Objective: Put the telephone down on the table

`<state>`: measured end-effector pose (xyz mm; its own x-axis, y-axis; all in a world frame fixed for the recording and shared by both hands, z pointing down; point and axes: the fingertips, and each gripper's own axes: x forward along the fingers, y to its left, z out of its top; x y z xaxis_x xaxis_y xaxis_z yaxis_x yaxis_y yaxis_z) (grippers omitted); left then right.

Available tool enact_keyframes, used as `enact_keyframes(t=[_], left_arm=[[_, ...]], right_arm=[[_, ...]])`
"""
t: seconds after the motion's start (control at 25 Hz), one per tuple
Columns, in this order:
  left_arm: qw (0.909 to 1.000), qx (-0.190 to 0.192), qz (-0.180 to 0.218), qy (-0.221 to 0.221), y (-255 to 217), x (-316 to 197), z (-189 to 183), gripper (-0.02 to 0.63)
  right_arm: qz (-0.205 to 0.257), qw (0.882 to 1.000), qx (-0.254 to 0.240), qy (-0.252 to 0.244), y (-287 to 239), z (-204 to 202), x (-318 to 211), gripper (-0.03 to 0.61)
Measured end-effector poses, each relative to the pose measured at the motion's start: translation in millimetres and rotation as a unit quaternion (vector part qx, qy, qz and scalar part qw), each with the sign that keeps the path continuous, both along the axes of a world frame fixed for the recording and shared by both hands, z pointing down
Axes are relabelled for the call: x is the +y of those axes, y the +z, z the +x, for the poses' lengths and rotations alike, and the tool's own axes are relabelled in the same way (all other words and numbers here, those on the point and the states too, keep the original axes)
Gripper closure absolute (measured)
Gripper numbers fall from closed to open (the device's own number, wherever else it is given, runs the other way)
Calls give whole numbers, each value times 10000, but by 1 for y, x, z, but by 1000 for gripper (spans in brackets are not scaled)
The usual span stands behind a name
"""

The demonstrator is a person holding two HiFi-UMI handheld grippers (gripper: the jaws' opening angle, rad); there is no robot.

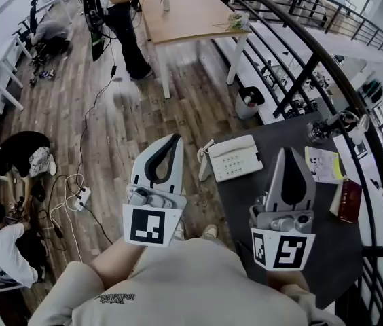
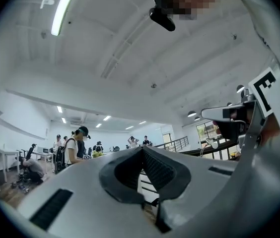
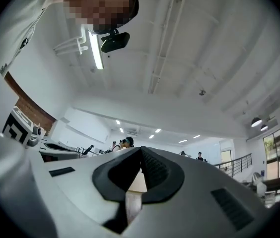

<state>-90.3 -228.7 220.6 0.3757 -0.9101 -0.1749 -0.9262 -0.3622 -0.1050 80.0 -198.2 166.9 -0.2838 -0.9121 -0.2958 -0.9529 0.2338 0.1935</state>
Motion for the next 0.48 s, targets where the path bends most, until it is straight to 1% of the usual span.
enact_keyframes(t=[0.16, 0.28, 0.48], left_arm=[[9998, -3, -174, 37, 18, 9, 6, 609], [9997, 51, -216, 60, 31, 15, 7, 609], [9993, 4, -362, 33, 45, 19, 6, 609]], right_arm=[[-273, 9994, -185, -139, 28, -5, 3, 575], [-442, 9985, -266, -167, 48, -8, 3, 575], [-655, 9974, -277, -129, 60, -9, -1, 576]])
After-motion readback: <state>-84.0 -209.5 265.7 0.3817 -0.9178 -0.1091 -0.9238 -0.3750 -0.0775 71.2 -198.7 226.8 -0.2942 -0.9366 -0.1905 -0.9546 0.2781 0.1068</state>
